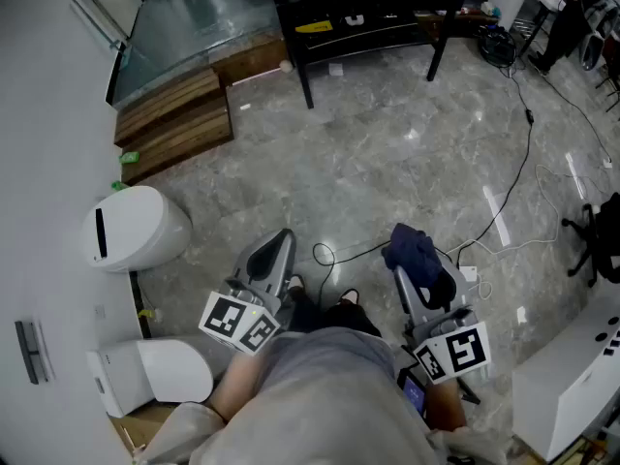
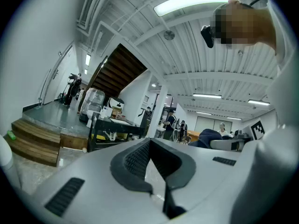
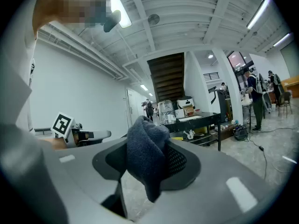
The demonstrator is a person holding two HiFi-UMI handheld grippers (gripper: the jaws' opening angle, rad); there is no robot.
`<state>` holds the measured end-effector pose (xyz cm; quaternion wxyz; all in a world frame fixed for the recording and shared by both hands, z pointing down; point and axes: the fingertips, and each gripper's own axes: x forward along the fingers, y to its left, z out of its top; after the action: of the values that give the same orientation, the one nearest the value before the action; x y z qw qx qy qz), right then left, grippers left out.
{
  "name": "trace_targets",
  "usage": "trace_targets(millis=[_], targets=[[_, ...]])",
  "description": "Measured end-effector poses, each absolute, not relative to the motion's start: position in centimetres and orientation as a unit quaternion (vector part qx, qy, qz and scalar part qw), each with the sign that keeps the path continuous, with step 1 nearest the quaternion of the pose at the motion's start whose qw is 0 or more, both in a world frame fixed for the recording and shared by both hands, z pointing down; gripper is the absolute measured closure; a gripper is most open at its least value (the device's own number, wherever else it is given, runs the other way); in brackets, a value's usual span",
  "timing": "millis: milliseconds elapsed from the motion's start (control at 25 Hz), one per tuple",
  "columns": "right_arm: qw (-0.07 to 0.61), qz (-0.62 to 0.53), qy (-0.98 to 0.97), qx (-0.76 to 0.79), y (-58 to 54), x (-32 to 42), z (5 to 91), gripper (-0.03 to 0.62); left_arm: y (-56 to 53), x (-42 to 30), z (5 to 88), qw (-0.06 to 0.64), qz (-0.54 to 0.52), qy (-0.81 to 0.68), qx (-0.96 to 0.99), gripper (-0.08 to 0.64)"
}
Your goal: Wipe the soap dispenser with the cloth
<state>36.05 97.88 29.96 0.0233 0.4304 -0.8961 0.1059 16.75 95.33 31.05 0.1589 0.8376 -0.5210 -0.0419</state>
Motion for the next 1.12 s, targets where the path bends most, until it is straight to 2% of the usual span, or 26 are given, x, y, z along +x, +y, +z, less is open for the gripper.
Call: trace_targets(millis=[720,1120], targets=[[0.0,0.125,-0.901,0.416,92.1,34.8,29.1,0.423,88.4,16.5,32.5,0.182,-0.047,-0.499,0.846,0.554],[0.012,0.111,-0.912,0.395,83.2,28.0,26.9,0.422,79.3,11.1,31.1,0.161,-0.053,-0.508,0.844,0.554]])
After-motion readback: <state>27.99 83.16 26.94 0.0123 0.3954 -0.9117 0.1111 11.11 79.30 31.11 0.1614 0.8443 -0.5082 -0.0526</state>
